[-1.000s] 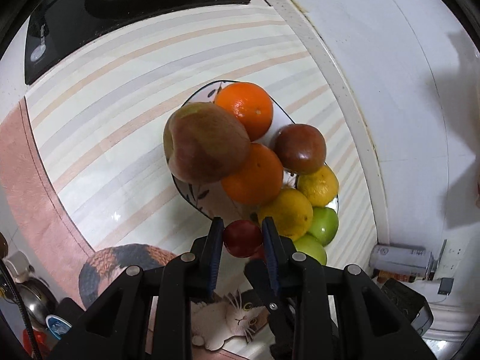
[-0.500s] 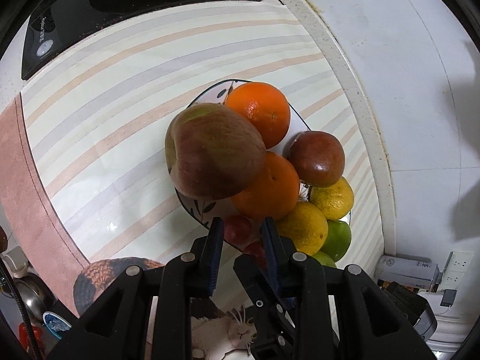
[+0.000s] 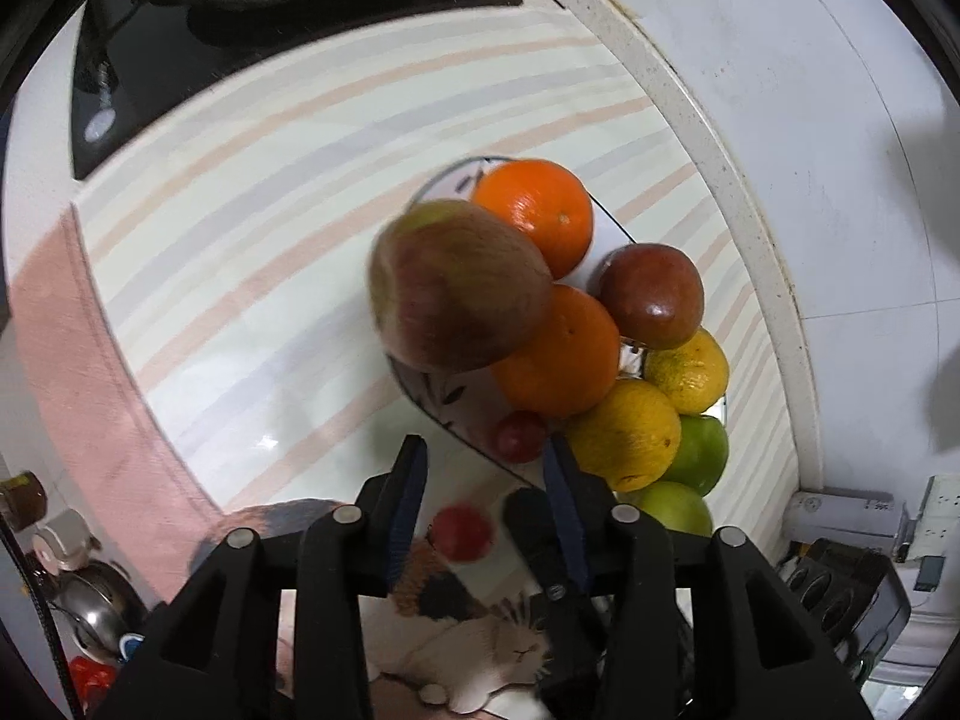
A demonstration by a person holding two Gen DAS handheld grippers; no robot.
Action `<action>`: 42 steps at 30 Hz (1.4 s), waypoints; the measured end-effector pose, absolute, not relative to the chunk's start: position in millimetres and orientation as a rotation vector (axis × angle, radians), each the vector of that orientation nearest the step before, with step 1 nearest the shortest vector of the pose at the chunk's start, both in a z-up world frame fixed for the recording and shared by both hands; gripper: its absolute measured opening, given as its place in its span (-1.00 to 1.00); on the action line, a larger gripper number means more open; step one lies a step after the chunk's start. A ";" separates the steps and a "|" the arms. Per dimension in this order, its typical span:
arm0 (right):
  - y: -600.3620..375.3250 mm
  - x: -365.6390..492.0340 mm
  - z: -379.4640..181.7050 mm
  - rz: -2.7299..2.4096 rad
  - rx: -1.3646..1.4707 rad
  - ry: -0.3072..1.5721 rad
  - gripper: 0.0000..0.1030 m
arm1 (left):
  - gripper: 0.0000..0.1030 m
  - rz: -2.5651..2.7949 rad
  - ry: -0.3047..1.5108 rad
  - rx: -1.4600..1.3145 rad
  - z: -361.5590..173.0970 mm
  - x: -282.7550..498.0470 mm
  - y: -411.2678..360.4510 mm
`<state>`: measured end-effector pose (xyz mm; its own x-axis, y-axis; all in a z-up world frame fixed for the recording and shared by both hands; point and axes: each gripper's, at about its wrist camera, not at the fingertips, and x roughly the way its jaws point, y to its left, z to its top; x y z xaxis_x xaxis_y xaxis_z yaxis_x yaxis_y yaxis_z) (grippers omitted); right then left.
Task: Organize fruits
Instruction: 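Grasp the remaining cherry tomato on the cat mat with the right gripper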
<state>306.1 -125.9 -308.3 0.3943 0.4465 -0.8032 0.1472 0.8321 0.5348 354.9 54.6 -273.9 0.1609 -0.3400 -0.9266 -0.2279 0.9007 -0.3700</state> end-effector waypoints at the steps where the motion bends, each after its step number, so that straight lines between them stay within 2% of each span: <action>1: -128.5 302.6 -308.6 0.196 0.586 1.186 0.20 | -0.26 -0.079 1.417 -0.475 -271.7 353.1 56.8; 6: -106.7 268.9 -307.6 0.340 0.459 1.258 0.20 | -0.20 -0.034 1.361 -0.317 -258.2 331.9 71.6; 8: -83.9 258.1 -314.4 0.391 0.381 1.286 0.19 | 0.06 0.006 1.339 -0.261 -257.0 317.5 81.9; 10: -66.1 252.9 -324.9 0.413 0.332 1.316 0.04 | 0.14 0.037 1.331 -0.224 -259.6 305.3 91.5; 12: -50.9 245.5 -332.4 0.429 0.256 1.327 -0.53 | 0.22 0.071 1.329 -0.195 -262.9 296.4 99.6; 13: -44.6 240.6 -334.3 0.429 0.202 1.320 -0.57 | 0.31 0.084 1.329 -0.186 -264.4 291.6 104.8; 15: -35.7 229.5 -333.2 0.432 0.100 1.272 -0.61 | 0.71 0.109 1.318 -0.176 -266.5 282.2 113.0; 16: -34.0 223.3 -333.0 0.435 0.056 1.252 -0.62 | 0.74 0.114 1.314 -0.171 -267.9 278.0 116.3; 17: -35.1 220.5 -333.3 0.433 0.051 1.248 -0.76 | 0.75 0.126 1.311 -0.163 -269.7 273.9 119.1; 18: -39.9 220.0 -334.2 0.427 0.079 1.255 -0.79 | 0.75 0.136 1.311 -0.158 -272.0 270.7 121.3; 21: -58.4 223.3 -322.7 0.429 0.202 1.257 -0.79 | 0.75 0.146 1.328 -0.179 -280.4 263.8 128.8; 26: -67.1 202.2 -303.5 0.510 0.233 1.249 -0.78 | 0.76 0.156 1.325 -0.206 -288.0 243.2 140.9; 28: -57.1 191.6 -312.1 0.542 0.191 1.292 -0.69 | 0.76 0.159 1.340 -0.206 -292.4 234.2 142.7; 29: -47.0 186.8 -316.9 0.557 0.163 1.321 -0.54 | 0.76 0.164 1.343 -0.208 -294.0 229.6 144.7; 32: -31.2 170.9 -315.2 0.516 -0.006 1.257 -0.52 | 0.76 0.186 1.344 -0.216 -297.3 218.3 151.6; 40: -56.4 180.9 -317.2 0.495 0.015 1.287 -0.50 | 0.76 0.189 1.353 -0.218 -299.6 206.2 152.1; 42: -50.3 184.9 -319.2 0.482 0.001 1.303 -0.04 | 0.76 0.187 1.353 -0.210 -300.5 204.9 148.9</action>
